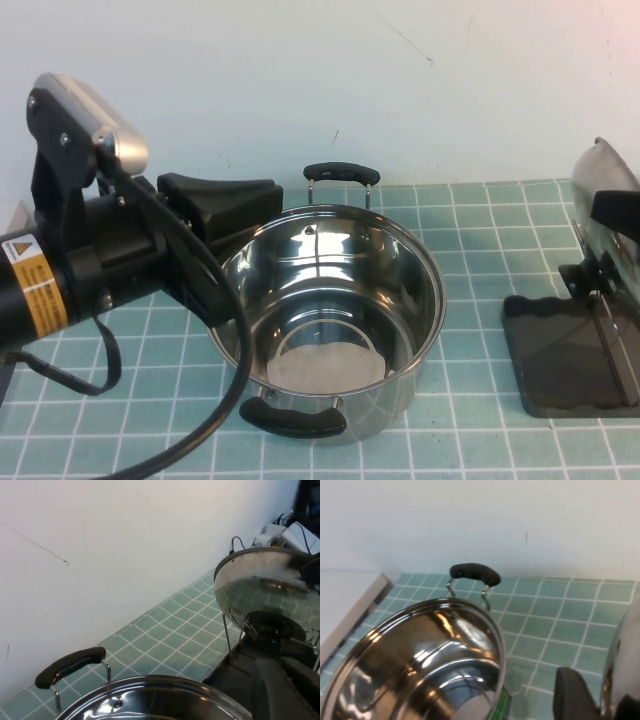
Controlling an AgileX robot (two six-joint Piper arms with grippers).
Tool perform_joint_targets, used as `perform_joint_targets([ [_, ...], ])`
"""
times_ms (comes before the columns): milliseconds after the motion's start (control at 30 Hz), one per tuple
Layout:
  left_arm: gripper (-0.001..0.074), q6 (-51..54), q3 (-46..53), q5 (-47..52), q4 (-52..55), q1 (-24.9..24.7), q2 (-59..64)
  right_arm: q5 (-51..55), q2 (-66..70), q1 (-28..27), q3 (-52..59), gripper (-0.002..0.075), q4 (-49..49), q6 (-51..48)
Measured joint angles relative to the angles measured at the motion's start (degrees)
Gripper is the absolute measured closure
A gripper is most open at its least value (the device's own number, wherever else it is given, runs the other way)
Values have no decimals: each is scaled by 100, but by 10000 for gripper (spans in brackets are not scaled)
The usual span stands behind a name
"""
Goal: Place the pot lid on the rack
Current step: Place the pot lid on the pot rack
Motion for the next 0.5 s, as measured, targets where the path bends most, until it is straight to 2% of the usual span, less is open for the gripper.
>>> perform_joint_targets([
  [333, 734, -364, 10, 35, 461, 0, -5, -422, -107, 0, 0, 508, -369, 0],
  [500, 734, -642, 10, 428, 693, 0, -49, -456, -344, 0, 0, 508, -586, 0],
])
